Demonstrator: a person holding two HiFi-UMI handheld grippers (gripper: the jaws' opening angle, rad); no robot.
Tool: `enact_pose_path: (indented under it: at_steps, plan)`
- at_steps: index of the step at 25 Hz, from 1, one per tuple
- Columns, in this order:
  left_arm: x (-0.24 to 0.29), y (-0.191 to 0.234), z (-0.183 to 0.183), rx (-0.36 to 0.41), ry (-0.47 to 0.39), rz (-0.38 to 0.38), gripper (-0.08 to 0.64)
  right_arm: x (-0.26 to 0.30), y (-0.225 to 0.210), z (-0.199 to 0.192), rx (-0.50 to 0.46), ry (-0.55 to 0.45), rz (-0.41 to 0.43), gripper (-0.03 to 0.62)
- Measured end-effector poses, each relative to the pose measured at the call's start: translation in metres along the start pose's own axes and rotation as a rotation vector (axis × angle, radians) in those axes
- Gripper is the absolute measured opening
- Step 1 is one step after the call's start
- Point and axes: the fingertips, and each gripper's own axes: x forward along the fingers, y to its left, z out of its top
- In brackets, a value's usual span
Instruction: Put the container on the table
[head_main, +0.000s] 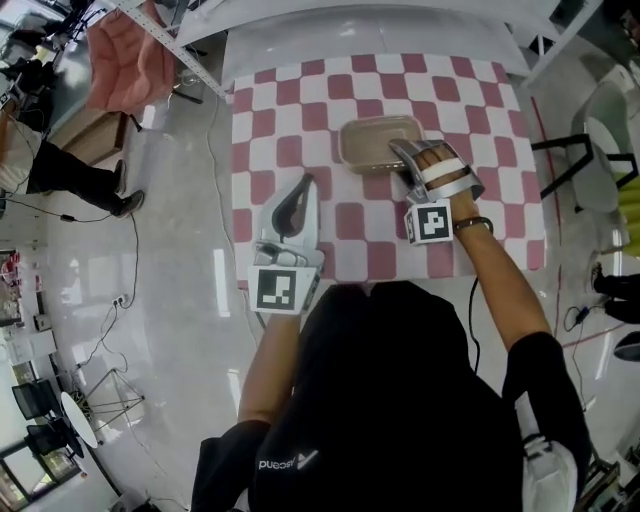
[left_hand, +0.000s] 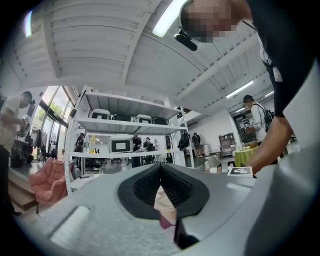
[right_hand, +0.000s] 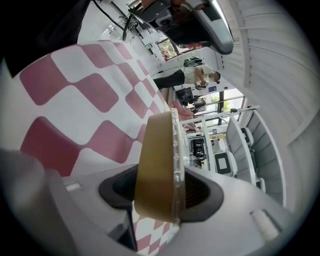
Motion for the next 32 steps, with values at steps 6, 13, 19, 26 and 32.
enact_pose_path:
  at_steps: [6,13,19,26,32]
  plan:
    - [0.02,0.016,-0.011,-0.012,0.025,-0.039,0.01,0.028,0.019,-0.005,0.022,0.018,0.07,0.227]
    - [0.032,0.02,-0.023,-0.043,0.04,-0.083,0.009,0.039,0.047,-0.007,0.058,0.002,0.21,0.272]
    - [0.033,0.017,-0.03,-0.057,0.049,-0.111,0.011,0.028,0.049,0.0,0.105,-0.036,0.261,0.327]
    - [0.033,0.009,-0.034,-0.062,0.057,-0.146,0.009,0.007,0.049,0.009,0.135,-0.077,0.247,0.359]
    - [0.034,-0.003,-0.027,-0.061,0.039,-0.176,0.009,-0.039,-0.003,0.033,0.18,-0.14,0.068,0.356]
